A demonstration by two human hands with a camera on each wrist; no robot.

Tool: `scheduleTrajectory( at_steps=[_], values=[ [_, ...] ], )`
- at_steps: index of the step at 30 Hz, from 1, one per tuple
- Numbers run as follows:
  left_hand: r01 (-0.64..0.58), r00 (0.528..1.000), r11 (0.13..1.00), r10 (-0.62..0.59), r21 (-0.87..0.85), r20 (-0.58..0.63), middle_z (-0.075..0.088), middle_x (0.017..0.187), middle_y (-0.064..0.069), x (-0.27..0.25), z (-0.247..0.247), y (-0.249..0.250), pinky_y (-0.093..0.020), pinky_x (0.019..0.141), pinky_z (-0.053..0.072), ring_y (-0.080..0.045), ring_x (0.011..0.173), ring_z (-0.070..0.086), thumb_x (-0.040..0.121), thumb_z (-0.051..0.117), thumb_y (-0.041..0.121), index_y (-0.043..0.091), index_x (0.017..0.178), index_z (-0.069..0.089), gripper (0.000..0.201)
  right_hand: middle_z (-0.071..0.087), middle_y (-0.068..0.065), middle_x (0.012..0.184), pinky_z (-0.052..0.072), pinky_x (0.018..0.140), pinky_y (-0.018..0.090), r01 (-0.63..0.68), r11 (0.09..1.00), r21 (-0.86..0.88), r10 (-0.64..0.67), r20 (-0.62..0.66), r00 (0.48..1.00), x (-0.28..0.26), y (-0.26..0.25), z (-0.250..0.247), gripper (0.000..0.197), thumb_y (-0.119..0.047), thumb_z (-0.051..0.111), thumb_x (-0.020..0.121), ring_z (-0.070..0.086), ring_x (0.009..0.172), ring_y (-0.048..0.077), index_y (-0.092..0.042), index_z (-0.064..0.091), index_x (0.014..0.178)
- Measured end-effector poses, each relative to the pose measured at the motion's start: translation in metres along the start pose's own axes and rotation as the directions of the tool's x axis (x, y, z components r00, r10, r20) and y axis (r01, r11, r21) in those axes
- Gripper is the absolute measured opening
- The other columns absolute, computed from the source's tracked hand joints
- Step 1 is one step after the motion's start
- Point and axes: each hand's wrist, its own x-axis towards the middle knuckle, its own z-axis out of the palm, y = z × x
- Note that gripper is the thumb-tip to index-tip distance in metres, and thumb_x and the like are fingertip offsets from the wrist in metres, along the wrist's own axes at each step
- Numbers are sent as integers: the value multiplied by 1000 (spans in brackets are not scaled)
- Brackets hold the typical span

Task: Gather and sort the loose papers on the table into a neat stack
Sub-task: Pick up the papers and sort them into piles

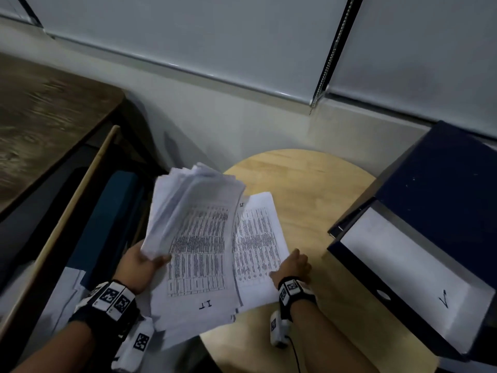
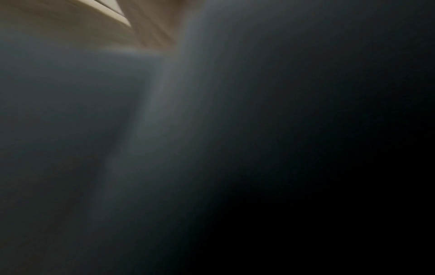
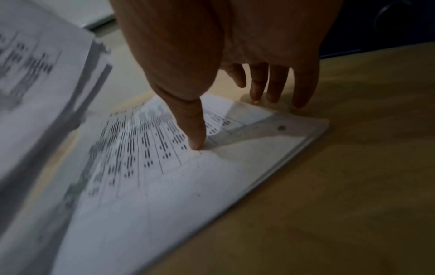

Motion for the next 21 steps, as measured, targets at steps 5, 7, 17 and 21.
scheduleTrajectory(
  at_steps=[5,7,17,21],
  values=[
    [57,998,992,-58,-109,-6,70,94,-15,6,-8,-13,-28,65,46,-23,77,63,75,79,13,5,107,65,36,43,12,139,43,103,53,-79,996,47,75,74,994,-3,-5,16,92,-34,87,66,41,130,34,-12,33,138],
    [70,997,986,-72,-150,-12,70,94,-16,6,-8,-15,-29,66,47,-26,80,64,75,79,11,4,107,65,35,48,11,135,46,100,49,-69,997,33,66,79,995,-5,-9,20,75,-28,83,70,45,127,34,-11,43,132],
    [91,996,957,-91,-275,14,70,96,-16,17,-1,-15,-40,82,50,-27,83,63,69,84,14,7,108,64,45,59,4,96,48,64,31,280,875,396,-247,-133,960,-40,-16,-55,25,2,47,90,59,79,28,-21,48,99],
    [131,991,911,-121,-391,51,73,96,-17,21,9,-11,-54,86,53,-36,90,69,61,84,20,9,99,68,43,64,1,100,49,78,30,469,692,549,-223,-456,862,-68,-32,-135,33,-2,48,95,60,88,23,-19,53,123]
  ],
)
